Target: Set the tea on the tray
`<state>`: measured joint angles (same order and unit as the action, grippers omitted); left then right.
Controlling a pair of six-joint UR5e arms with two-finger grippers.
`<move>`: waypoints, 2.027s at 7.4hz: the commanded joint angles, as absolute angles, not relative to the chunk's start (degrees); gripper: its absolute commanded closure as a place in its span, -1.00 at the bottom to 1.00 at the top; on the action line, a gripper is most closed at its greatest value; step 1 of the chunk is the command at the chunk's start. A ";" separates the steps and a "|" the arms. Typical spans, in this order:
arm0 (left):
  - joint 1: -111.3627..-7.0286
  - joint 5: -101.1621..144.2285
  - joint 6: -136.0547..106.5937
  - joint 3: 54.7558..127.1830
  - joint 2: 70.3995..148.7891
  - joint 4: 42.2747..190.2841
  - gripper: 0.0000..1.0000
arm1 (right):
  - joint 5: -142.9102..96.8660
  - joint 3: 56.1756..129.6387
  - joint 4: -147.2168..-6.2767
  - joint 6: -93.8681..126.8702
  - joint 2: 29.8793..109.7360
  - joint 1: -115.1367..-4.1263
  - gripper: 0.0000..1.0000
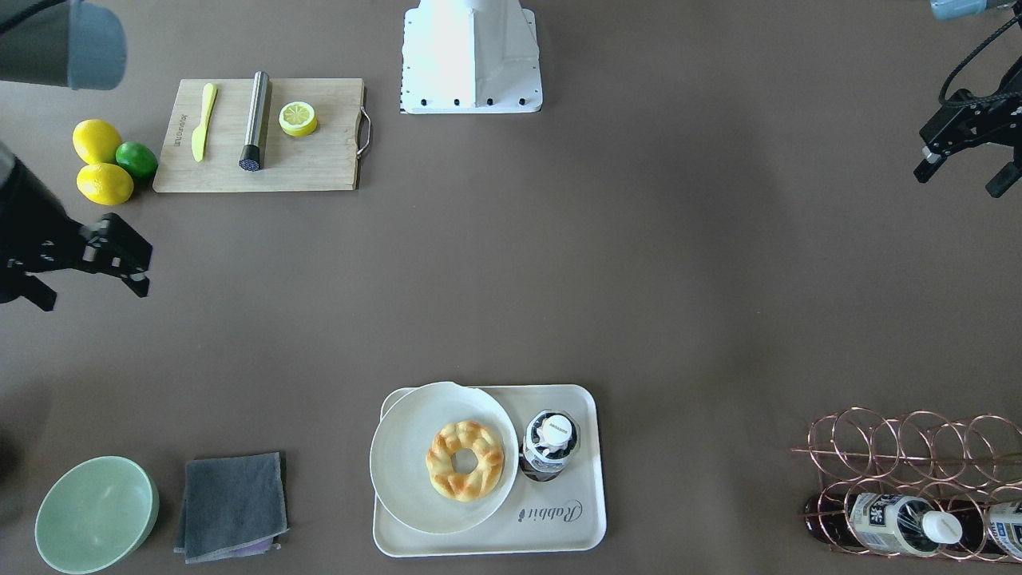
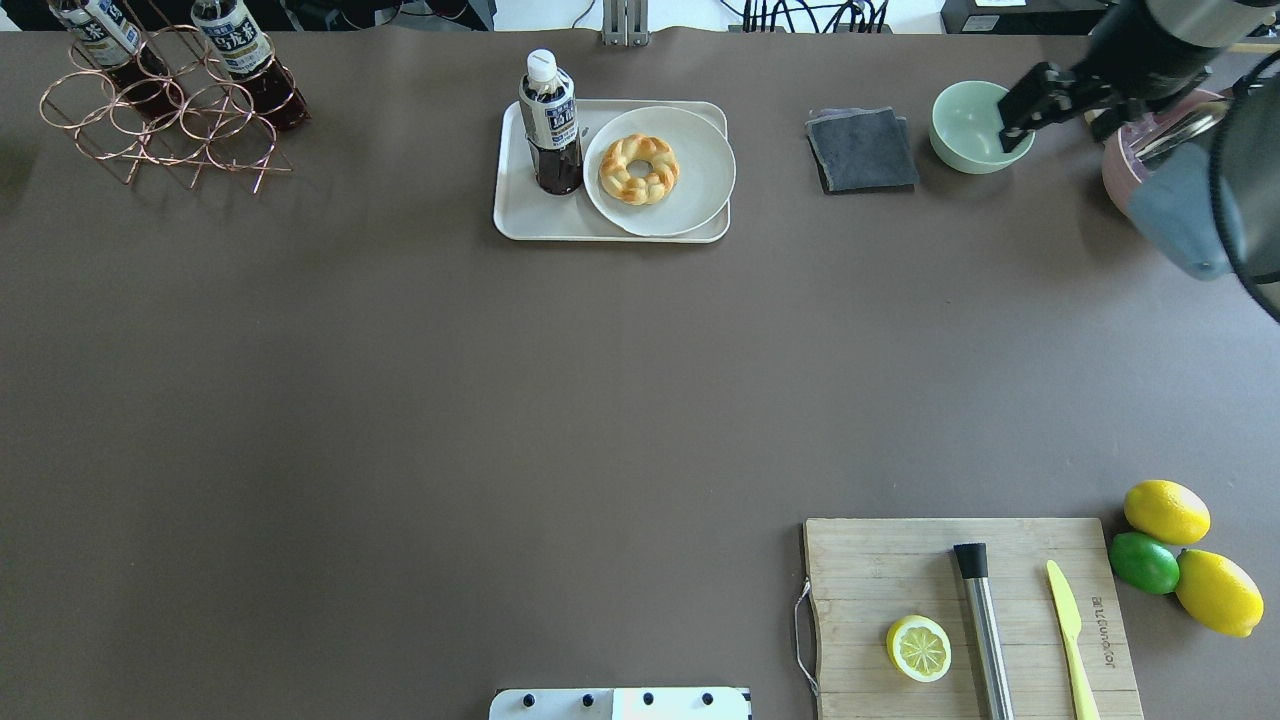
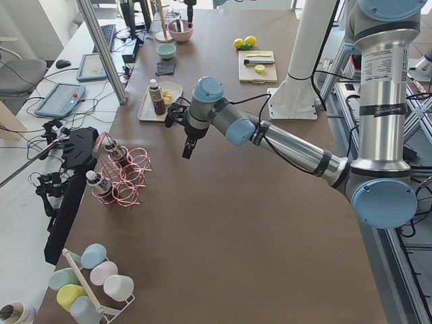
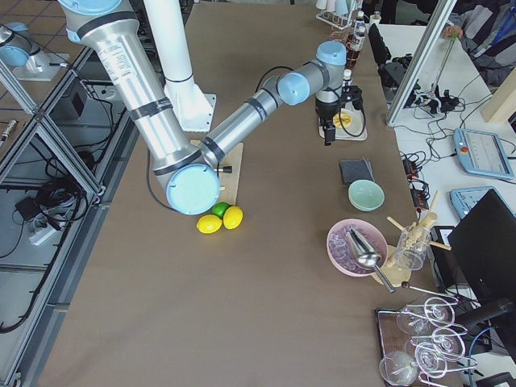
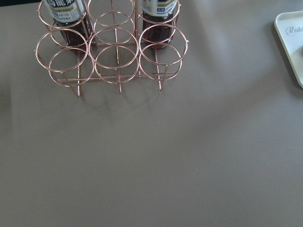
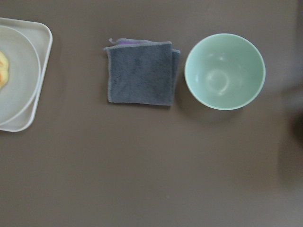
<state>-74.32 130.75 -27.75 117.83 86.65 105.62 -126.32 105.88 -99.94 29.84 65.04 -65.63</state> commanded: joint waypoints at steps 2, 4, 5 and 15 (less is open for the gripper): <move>-77.49 136.02 -16.25 115.85 84.65 100.15 -0.93 | -133.14 96.30 -100.02 -8.69 77.52 -87.04 -1.00; -85.73 136.58 1.59 115.58 84.64 86.12 -0.93 | -132.81 87.83 -99.93 -20.61 77.61 -93.93 -1.00; -89.78 136.58 9.85 113.40 84.03 82.39 -0.93 | -132.37 85.45 -99.76 -23.61 78.39 -96.13 -1.00; -98.95 133.51 15.56 115.72 79.28 85.34 -0.95 | -127.09 89.12 -99.75 -29.53 82.70 -102.22 -1.00</move>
